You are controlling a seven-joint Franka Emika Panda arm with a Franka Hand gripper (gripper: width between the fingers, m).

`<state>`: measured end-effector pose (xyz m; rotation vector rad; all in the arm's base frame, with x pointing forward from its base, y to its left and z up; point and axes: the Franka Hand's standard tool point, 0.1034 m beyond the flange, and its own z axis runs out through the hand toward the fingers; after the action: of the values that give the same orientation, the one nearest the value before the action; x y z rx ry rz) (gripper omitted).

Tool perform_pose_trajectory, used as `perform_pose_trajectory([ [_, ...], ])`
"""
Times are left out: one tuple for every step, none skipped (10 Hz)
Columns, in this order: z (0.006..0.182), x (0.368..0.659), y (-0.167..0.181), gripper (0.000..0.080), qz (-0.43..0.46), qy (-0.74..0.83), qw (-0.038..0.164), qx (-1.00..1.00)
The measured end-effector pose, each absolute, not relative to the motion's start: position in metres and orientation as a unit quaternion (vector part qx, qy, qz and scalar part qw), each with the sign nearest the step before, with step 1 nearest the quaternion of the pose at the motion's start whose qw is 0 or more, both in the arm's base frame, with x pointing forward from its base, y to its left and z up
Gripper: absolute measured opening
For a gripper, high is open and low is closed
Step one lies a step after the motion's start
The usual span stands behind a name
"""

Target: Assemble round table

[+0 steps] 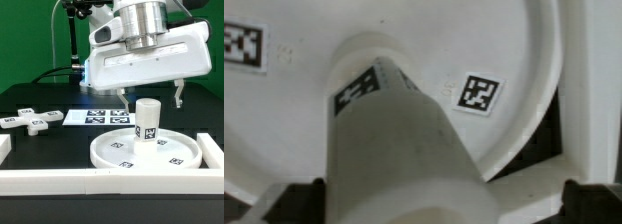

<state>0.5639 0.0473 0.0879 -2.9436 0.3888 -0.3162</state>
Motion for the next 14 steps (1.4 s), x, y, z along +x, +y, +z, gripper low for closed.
perform_pose_trajectory([
  [0.088,0.564,0.046,0.0649,-0.11,0.101,0.074,-0.986],
  [0.087,0.564,0.046,0.0649,-0.111,0.081,0.072,-0.988],
  [0.087,0.564,0.046,0.0649,-0.113,0.053,0.068,-0.99],
  [0.087,0.564,0.046,0.0649,-0.114,0.029,0.065,-0.991],
  [0.086,0.564,0.045,0.0649,-0.117,-0.029,0.056,-0.991],
  [0.085,0.564,0.046,0.0649,-0.116,-0.106,0.043,-0.987],
  [0.084,0.562,0.048,0.0649,-0.109,-0.157,0.037,-0.981],
  [0.084,0.562,0.051,0.0649,-0.108,-0.218,0.027,-0.97],
  [0.082,0.558,0.054,0.0649,-0.098,-0.268,0.021,-0.958],
  [0.08,0.556,0.056,0.0649,-0.09,-0.312,0.016,-0.946],
  [0.08,0.557,0.053,0.0649,-0.09,-0.331,0.013,-0.939],
  [0.08,0.557,0.053,0.0649,-0.09,-0.346,0.011,-0.934],
  [0.08,0.557,0.052,0.0649,-0.089,-0.385,0.005,-0.919],
  [0.08,0.557,0.051,0.0649,-0.089,-0.408,0.002,-0.908],
])
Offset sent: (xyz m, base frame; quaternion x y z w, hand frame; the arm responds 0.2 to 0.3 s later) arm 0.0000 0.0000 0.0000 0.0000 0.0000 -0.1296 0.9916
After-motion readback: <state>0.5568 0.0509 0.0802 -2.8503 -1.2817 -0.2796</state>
